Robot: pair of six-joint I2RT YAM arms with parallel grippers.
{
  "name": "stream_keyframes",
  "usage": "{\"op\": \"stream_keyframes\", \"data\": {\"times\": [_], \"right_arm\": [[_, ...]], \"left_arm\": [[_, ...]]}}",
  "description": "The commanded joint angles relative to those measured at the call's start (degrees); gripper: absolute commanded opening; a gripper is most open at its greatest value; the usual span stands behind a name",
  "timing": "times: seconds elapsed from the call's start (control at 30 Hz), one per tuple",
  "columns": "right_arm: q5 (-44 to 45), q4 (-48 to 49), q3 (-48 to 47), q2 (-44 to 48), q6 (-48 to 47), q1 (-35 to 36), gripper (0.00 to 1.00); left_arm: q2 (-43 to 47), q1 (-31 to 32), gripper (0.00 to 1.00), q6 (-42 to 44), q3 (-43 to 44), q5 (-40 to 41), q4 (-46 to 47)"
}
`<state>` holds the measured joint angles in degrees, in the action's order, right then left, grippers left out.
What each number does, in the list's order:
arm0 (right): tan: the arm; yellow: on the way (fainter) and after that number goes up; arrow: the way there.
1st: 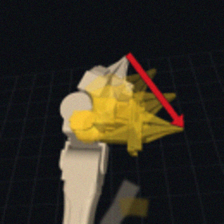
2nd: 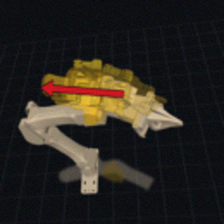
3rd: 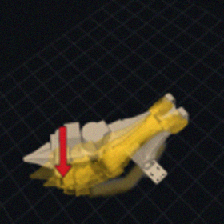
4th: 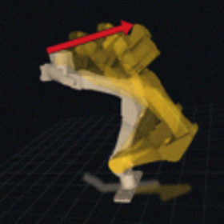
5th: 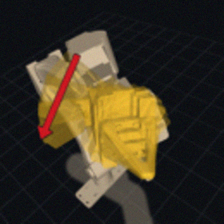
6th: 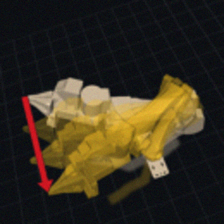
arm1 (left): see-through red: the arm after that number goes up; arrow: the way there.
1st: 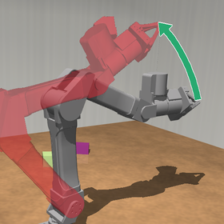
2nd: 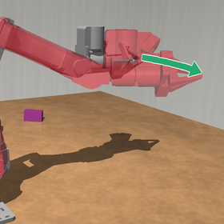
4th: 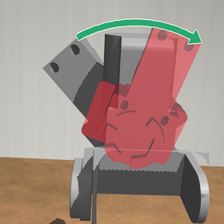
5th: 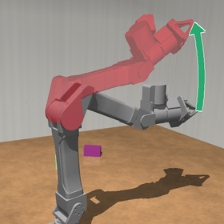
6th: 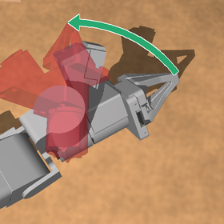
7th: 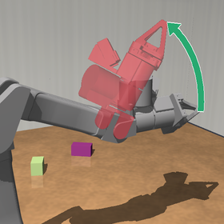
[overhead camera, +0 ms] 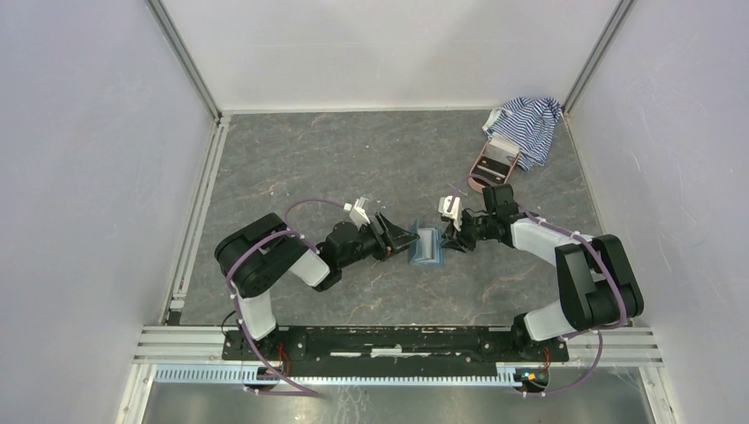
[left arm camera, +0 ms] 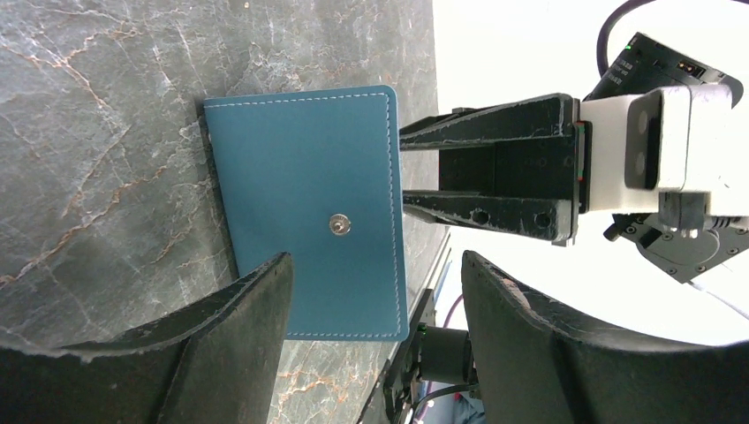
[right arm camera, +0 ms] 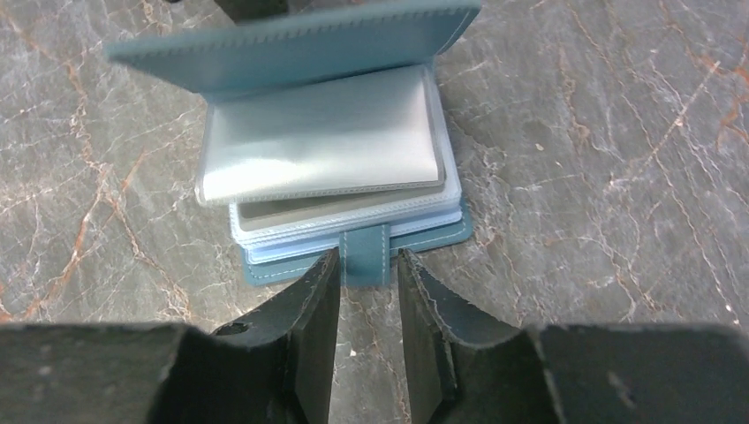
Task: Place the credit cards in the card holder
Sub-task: Close the card holder at the center of the board.
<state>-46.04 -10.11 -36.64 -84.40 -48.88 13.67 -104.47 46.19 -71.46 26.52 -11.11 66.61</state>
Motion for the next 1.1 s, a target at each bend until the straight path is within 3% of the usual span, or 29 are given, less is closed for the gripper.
{"op": "stream_keyframes", "data": {"times": [0.0,0.13,0.33,0.7,0.9,1.07], "right_arm": [[-1.9,6.1,1.0,-0.1,6.2,-0.9,0.37],[1.1,8.2,1.8,0.1,7.7,-0.9,0.38],[1.7,6.3,1.9,1.9,2.1,-0.5,0.42],[2.4,2.1,-2.6,-2.8,-1.0,3.5,0.45],[4.9,0.2,-3.6,-4.8,-1.9,3.6,0.42],[3.5,-2.0,-4.4,-4.9,-3.7,3.7,0.29]], "left_arm": [[-1.0,-0.1,0.76,0.3,0.9,-0.7,3.2],[-1.4,-0.1,0.76,0.3,1.1,-0.7,3.3],[-1.7,-0.1,0.76,0.3,1.6,-1.1,3.4],[-1.9,-0.1,0.76,0.2,1.9,-1.4,3.4],[-2.2,-0.1,0.76,0.1,1.9,-1.6,3.4],[-2.5,-0.1,0.76,-0.1,2.0,-1.7,3.9]]}}
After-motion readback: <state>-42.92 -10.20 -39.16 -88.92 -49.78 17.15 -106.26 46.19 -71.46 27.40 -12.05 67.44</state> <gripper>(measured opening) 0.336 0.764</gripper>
